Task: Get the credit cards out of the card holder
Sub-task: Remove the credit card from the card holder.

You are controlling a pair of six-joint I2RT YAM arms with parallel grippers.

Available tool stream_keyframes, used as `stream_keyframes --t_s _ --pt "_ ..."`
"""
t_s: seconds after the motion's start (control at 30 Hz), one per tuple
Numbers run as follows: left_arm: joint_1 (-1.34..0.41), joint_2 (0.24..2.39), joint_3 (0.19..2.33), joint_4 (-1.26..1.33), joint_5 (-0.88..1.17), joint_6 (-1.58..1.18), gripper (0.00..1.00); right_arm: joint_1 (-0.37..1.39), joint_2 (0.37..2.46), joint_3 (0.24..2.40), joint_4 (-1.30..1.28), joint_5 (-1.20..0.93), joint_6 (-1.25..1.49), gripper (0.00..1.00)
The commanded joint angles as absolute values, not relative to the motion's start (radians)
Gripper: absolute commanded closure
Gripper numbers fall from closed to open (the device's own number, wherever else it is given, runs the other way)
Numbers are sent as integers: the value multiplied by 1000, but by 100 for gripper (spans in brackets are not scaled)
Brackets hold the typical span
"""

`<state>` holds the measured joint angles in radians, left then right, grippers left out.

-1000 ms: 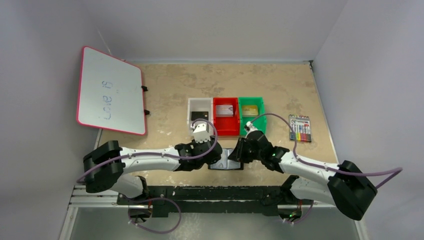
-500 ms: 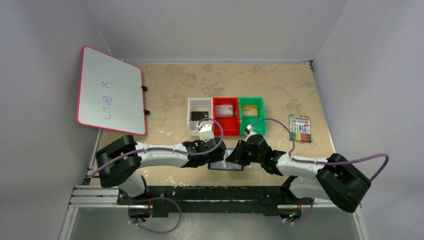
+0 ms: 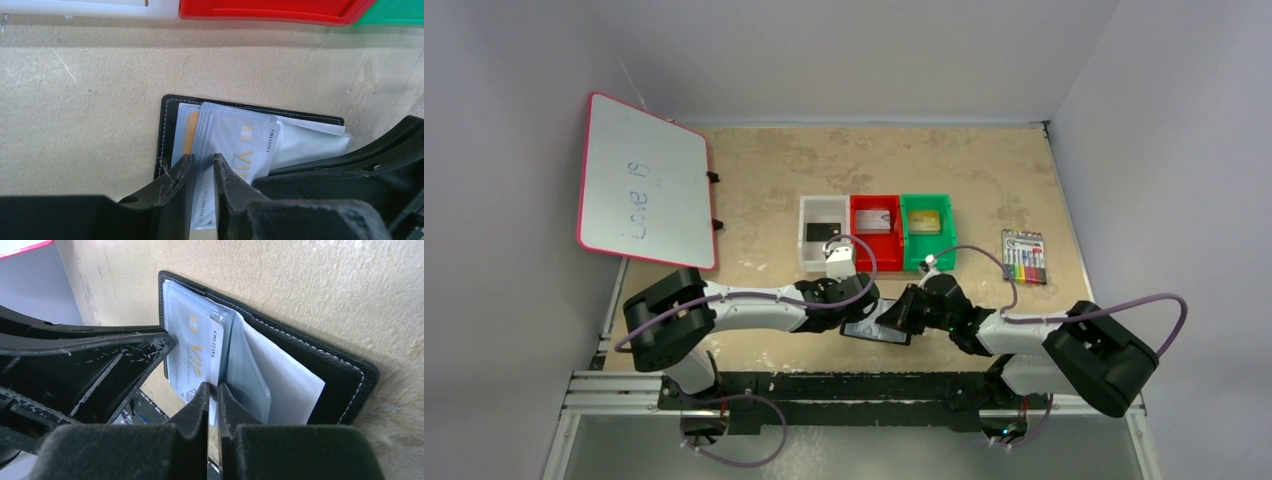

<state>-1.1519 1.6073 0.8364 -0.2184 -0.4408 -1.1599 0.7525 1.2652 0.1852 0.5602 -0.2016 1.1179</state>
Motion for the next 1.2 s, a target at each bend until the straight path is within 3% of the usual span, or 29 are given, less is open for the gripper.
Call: stream_keyframes --t_s 0.0,0.53,1.17 --pt "-1161 1650 832 -204 -385 -1147 83 755 1221 169 613 -188 1155 99" --pt "-1182 1682 818 -256 -468 -1179 100 748 1108 126 492 -125 1176 100" --pt "-1192 1684 827 -302 -534 -1166 100 747 990 176 240 -46 1117 100"
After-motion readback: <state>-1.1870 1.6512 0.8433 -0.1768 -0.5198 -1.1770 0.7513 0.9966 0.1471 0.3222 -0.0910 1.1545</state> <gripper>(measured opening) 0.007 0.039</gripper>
